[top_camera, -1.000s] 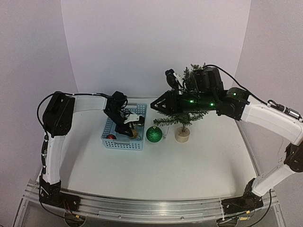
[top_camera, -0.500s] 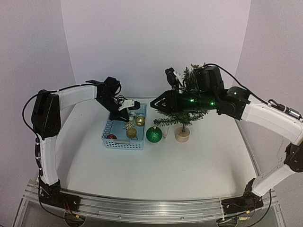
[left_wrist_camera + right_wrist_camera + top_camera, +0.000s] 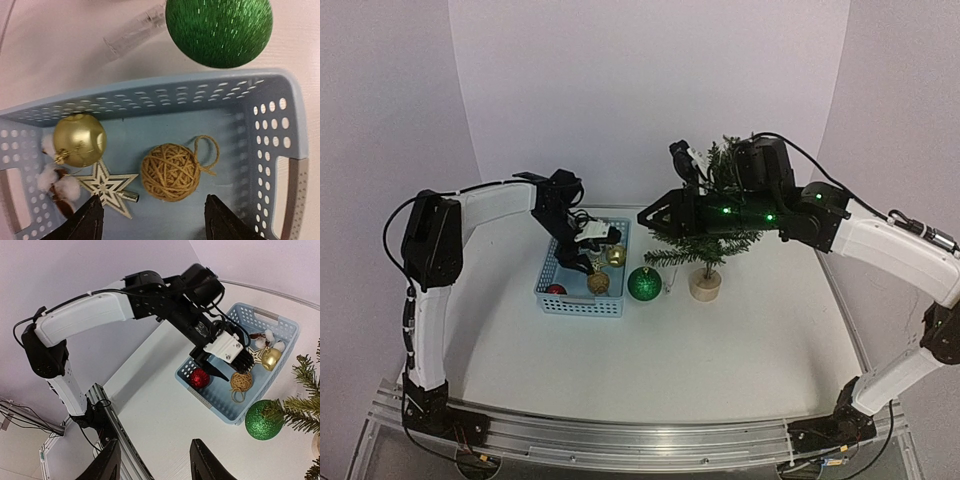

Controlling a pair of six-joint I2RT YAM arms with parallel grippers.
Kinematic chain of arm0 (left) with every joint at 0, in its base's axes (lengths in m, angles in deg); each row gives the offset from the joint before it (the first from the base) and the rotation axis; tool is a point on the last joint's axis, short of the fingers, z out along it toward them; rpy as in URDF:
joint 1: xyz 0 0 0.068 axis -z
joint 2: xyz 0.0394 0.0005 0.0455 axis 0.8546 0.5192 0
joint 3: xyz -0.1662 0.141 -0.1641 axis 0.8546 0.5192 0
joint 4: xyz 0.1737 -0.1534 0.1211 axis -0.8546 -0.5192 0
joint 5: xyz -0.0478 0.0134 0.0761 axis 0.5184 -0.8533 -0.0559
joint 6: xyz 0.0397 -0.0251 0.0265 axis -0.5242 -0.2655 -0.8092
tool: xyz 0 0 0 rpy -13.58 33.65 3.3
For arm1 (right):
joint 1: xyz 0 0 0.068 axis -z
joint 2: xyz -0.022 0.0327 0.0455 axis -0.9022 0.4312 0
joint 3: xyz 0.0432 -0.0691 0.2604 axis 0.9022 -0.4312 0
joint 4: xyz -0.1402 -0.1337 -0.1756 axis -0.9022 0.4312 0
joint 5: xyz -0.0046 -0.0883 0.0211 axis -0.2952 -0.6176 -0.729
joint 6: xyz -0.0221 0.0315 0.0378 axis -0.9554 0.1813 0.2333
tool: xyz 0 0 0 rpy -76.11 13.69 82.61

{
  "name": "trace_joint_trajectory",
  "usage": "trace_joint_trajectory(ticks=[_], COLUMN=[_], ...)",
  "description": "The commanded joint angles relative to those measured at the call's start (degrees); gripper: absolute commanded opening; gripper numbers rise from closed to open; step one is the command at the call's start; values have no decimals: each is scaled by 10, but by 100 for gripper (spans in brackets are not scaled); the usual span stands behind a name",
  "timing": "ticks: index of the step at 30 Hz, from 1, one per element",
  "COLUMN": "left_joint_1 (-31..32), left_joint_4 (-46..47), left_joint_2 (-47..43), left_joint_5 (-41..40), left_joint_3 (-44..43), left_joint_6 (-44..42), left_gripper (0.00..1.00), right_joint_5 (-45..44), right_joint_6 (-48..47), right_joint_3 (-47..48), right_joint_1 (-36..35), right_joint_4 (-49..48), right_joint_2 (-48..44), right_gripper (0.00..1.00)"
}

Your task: Decorate the small christmas tree

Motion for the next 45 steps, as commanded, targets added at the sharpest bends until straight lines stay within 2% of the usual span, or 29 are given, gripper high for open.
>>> trace_joint_trajectory(ticks=[1, 8, 14, 18, 24, 30, 39, 45], left_joint_1=[8, 21, 26, 26, 25, 16, 14, 14], left_joint_4=[-18, -7, 3, 8, -6, -18, -51, -53], left_joint_2=[29, 69, 84, 89, 84, 38, -81, -97], left_joint_5=[10, -11, -34, -40, -36, -37, -17, 18], left_joint_3=[-15, -20, -8, -11, -26, -35, -48, -120], left_joint_6=[-51, -68, -79, -79, -67, -30, 4, 59], left_gripper=[69, 69, 65, 55, 32, 14, 7, 6], right_joint_5=[-9, -1, -5, -7, -9, -14, -27, -70], right_joint_6=[6, 4, 1, 2, 2, 3, -8, -9], right_joint_3=[-4, 1, -3, -5, -6, -4, 21, 29], right_joint_1=[-1, -1, -1, -1, -1, -1, -1, 0], right_joint_4=[-17, -17, -16, -16, -16, -17, -16, -15], right_joint_2=[-28, -20, -23, -25, -27, -35, -36, -56], right_gripper=[47, 47, 47, 47, 47, 47, 48, 51])
